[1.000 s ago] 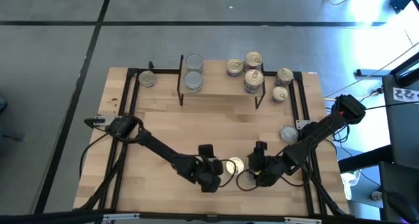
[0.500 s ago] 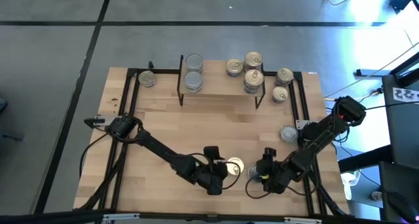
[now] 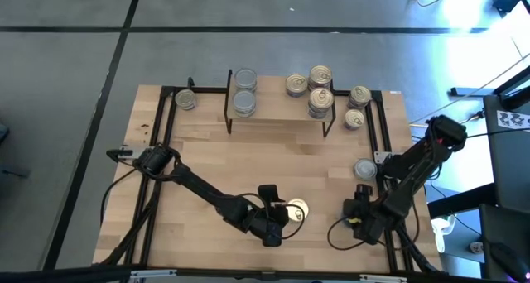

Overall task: Stack canned seafood by type on shelf
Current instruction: Stack the blue pink tuna can on top of the blue pink tuna can on the shelf

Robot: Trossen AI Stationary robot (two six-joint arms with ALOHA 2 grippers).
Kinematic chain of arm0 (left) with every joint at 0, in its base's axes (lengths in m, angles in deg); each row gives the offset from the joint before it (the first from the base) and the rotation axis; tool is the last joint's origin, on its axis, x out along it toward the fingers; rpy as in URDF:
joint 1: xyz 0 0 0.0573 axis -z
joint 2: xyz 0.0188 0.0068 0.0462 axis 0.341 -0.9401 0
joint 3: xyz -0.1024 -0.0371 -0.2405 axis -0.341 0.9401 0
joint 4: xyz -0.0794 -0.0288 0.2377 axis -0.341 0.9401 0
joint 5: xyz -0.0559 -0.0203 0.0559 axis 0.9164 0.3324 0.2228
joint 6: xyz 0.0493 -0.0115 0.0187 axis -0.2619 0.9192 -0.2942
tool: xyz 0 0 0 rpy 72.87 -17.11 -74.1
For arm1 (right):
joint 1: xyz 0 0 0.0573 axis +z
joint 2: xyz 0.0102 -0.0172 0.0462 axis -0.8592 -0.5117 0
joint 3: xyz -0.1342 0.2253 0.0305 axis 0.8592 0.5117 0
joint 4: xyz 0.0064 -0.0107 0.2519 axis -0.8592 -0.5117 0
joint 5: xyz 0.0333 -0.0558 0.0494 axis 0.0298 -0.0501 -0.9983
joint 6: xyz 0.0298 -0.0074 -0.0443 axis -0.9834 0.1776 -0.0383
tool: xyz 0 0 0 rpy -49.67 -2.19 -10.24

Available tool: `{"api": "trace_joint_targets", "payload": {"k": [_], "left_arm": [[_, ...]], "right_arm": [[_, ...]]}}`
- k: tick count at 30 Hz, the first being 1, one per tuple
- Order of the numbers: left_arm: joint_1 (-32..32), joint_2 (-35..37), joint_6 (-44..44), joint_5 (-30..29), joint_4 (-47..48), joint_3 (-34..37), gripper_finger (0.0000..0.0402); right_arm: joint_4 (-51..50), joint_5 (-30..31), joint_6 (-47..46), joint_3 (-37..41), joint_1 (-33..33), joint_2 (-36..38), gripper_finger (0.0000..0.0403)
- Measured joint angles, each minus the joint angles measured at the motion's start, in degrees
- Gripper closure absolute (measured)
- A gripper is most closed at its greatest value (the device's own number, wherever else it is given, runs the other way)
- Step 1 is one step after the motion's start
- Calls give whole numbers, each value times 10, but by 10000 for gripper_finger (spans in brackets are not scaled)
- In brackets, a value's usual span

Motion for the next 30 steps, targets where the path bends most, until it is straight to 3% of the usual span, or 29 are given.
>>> {"api": "trace_joint_targets", "payload": {"k": [4, 7, 12, 17, 22, 27, 30], "left_arm": [[0, 0, 0, 0, 0, 0, 68], [0, 0, 0, 0, -8, 0, 68], [-7, -6, -10, 4, -63, 0, 68], [-28, -34, -22, 59, -101, 0, 85], [-43, -28, -14, 94, -80, 0, 148], [-56, 5, -44, 154, -72, 0, 254], [-62, 6, -73, 160, -75, -1, 322]], "right_arm": [[-3, -59, -18, -1, -2, 20, 104], [-6, -48, -16, -27, -2, 31, 104], [41, 132, 25, -56, -1, 35, 104], [140, 279, 102, -38, -2, 19, 104], [167, 353, 113, -25, -3, -19, 104], [179, 414, 113, -25, -3, -52, 104], [190, 439, 107, -25, -3, -65, 104]]}}
